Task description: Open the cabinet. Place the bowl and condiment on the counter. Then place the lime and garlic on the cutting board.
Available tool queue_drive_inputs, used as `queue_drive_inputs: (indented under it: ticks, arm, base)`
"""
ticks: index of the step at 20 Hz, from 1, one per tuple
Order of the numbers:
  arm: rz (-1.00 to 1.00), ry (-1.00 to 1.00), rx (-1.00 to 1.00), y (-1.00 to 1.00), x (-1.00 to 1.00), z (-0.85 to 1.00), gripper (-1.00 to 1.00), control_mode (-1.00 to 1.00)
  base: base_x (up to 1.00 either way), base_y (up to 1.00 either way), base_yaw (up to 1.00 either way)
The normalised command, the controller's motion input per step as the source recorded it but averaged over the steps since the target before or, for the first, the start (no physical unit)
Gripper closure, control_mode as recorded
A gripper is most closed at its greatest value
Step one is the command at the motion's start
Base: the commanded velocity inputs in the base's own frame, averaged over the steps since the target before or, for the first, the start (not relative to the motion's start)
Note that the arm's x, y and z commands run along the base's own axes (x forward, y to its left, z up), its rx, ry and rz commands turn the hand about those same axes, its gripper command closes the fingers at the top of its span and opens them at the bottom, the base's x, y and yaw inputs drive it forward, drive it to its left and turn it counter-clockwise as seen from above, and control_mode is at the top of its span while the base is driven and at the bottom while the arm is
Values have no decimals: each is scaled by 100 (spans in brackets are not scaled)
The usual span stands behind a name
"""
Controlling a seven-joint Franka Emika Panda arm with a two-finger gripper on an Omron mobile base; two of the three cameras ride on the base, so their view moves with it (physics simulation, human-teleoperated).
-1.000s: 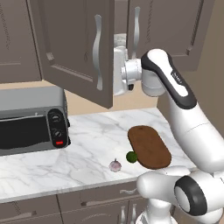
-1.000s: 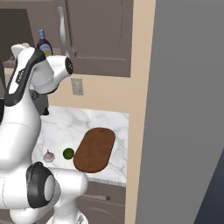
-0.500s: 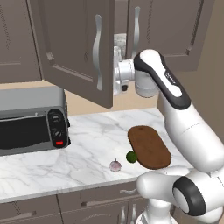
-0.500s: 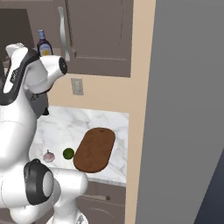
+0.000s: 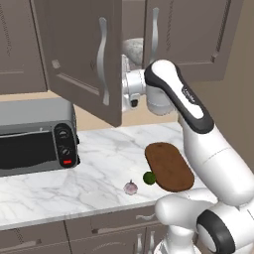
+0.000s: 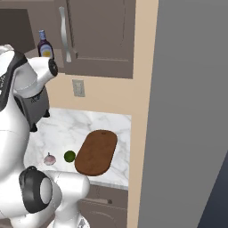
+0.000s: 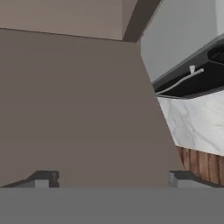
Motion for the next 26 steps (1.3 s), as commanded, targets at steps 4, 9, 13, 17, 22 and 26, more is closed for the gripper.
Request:
queue_drive_inputs:
  ticks: [4, 9, 13, 17, 22, 26]
  arm:
    - [1, 5, 0, 38, -28, 5, -100, -100]
    - [0, 0, 0, 36, 7, 0, -100, -100]
    - [0, 0, 0, 34, 13, 0, -100, -100]
    - [0, 0, 0, 40, 7, 0, -100, -100]
    - [0, 0, 0, 35, 0, 0, -100, -100]
    - [0, 0, 0, 28, 0, 0, -100, -100]
  base:
    - [0, 0, 0]
    - [0, 0, 0]
    - [0, 0, 0]
    - [0, 0, 0]
    - [0, 0, 0]
    - [0, 0, 0]
